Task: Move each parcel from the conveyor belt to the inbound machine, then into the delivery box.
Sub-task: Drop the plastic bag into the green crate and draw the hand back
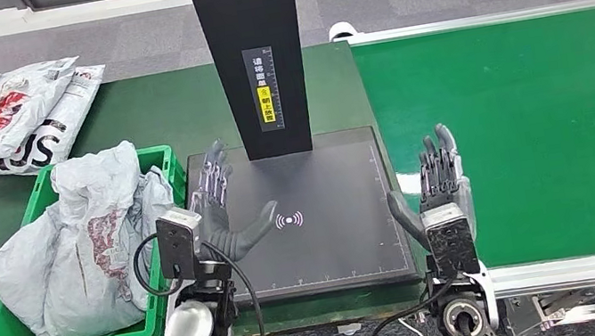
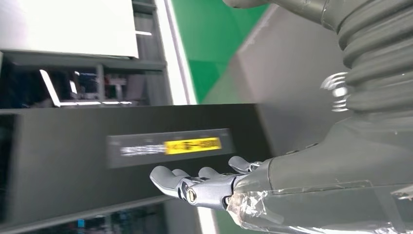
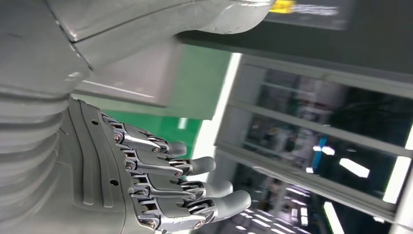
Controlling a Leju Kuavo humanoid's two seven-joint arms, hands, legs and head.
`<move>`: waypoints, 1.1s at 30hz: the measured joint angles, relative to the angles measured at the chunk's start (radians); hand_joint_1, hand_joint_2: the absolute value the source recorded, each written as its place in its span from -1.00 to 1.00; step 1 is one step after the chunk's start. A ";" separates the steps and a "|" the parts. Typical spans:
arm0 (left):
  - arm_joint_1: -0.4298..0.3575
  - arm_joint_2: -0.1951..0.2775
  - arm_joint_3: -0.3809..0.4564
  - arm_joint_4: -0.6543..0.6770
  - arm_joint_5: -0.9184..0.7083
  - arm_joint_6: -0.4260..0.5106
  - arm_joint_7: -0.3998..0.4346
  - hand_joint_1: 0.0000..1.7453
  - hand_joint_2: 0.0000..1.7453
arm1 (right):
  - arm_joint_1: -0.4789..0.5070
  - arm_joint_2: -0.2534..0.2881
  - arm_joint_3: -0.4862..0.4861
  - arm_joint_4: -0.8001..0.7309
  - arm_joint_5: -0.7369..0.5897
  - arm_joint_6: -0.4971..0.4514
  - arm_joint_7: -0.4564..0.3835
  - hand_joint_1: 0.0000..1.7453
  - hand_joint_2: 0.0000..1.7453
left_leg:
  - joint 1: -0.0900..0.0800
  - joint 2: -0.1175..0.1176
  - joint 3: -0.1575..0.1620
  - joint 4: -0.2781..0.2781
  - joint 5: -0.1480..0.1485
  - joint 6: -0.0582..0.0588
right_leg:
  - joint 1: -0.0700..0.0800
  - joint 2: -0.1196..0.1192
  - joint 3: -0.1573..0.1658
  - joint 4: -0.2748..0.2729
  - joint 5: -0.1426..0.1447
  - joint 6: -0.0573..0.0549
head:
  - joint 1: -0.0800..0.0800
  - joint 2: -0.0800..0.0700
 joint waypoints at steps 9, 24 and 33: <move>0.088 -0.001 0.000 0.001 0.006 0.007 -0.001 -1.00 1.00 | 0.058 0.000 0.000 0.038 0.014 -0.013 0.007 -1.00 1.00 | 0.000 0.000 0.000 0.000 -0.001 0.000 | 0.000 0.000 0.000 0.000 -0.001 0.000 | 0.000 0.000; 0.100 -0.002 0.000 0.001 0.002 0.007 0.003 -1.00 1.00 | 0.063 0.000 0.000 0.060 0.023 -0.020 0.021 -1.00 1.00 | 0.000 0.000 0.000 0.000 -0.001 0.000 | 0.000 0.000 0.000 0.000 -0.001 0.000 | 0.000 0.000; 0.167 -0.002 0.010 0.000 -0.047 0.024 0.021 -1.00 1.00 | 0.098 -0.001 -0.003 0.090 0.044 -0.050 0.052 -1.00 1.00 | 0.000 0.000 0.000 0.000 -0.001 0.000 | 0.000 0.000 0.000 0.000 -0.001 0.000 | 0.000 0.000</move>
